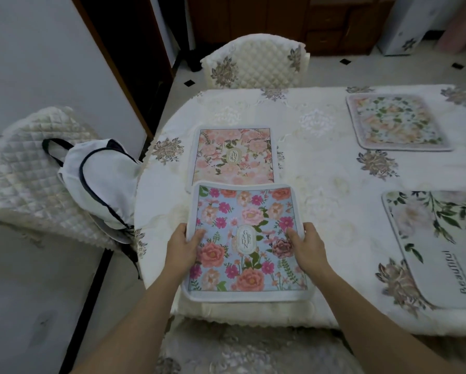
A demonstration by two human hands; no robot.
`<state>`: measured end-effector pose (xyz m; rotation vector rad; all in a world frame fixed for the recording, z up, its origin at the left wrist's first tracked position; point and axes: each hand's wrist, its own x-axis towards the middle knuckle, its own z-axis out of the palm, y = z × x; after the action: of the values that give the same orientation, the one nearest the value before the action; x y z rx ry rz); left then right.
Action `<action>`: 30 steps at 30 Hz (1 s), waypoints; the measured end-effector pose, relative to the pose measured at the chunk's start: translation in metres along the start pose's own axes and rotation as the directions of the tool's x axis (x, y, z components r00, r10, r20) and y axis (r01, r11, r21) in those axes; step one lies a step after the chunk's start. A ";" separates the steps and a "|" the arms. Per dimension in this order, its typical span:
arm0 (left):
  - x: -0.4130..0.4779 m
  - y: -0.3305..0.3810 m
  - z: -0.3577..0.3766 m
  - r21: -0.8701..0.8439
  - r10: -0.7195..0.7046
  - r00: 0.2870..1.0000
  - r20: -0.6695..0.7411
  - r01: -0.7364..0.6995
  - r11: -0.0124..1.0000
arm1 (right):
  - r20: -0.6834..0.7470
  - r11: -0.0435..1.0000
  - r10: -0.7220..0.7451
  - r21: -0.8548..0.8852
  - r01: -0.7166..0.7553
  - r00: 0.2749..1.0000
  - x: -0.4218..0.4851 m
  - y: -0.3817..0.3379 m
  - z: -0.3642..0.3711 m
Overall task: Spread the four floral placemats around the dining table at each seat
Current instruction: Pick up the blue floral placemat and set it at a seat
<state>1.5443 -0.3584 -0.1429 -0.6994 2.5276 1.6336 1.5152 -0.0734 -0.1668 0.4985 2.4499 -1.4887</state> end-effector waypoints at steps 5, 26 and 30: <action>0.011 -0.021 0.009 -0.003 -0.012 0.999 0.032 0.012 1.000 | -0.030 0.999 0.034 -0.036 -0.036 0.999 -0.001 0.015 0.011; 0.030 -0.035 0.022 0.235 -0.115 0.993 0.021 0.107 0.966 | -0.163 0.947 0.092 -0.290 -0.137 0.982 0.005 0.014 0.021; 0.028 -0.030 0.021 0.313 -0.108 0.994 0.001 0.102 0.944 | -0.170 0.925 0.071 -0.357 -0.128 0.983 0.001 0.012 0.021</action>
<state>1.5272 -0.3601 -0.1856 -0.7638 2.5992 1.1622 1.5190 -0.0866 -0.1864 0.6677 2.6891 -0.9486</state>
